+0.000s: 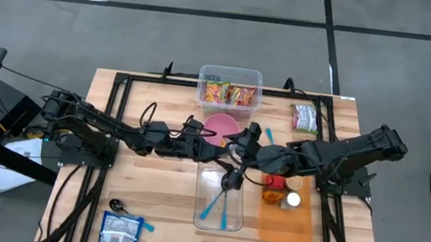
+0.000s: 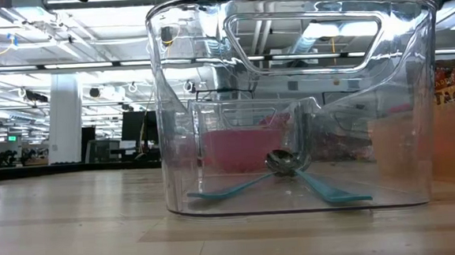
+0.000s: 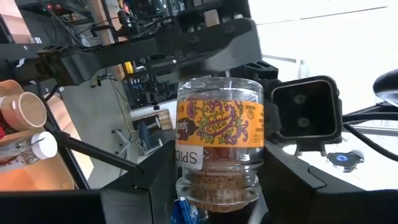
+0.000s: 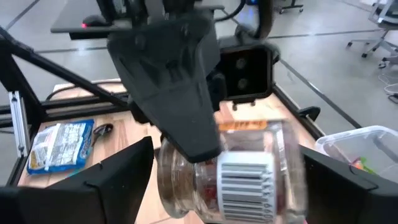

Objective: Pick & Place Food Item
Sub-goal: Put the brown seasoning bottle into the orange bin

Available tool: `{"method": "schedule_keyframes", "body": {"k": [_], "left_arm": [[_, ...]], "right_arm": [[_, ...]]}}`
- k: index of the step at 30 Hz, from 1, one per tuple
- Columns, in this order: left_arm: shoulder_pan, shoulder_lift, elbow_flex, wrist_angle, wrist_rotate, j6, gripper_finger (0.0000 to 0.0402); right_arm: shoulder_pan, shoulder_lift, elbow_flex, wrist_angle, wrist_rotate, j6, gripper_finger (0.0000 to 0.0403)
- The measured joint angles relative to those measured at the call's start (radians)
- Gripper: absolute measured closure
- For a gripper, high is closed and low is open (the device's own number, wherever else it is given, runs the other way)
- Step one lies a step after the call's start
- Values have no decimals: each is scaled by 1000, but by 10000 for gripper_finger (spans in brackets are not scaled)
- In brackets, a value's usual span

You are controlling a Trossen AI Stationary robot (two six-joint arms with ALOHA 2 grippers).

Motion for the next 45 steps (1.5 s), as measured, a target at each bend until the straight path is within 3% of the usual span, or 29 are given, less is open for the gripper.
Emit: {"method": "schedule_keyframes", "body": {"k": [13,24,34,40,45], "left_arm": [[6,-1,0,-2,0,0,222],[6,-1,0,-2,-1,-13,221],[5,-1,0,-11,2,8,61],[7,-1,0,-12,52,19,30],[7,-1,0,-10,142,59,27]], "right_arm": [[-6,-17,0,4,23,-28,74],[-5,-17,0,-16,34,-27,158],[-1,-40,-1,-25,46,13,175],[-1,-80,0,-111,77,76,176],[0,-147,0,-322,95,230,176]]}}
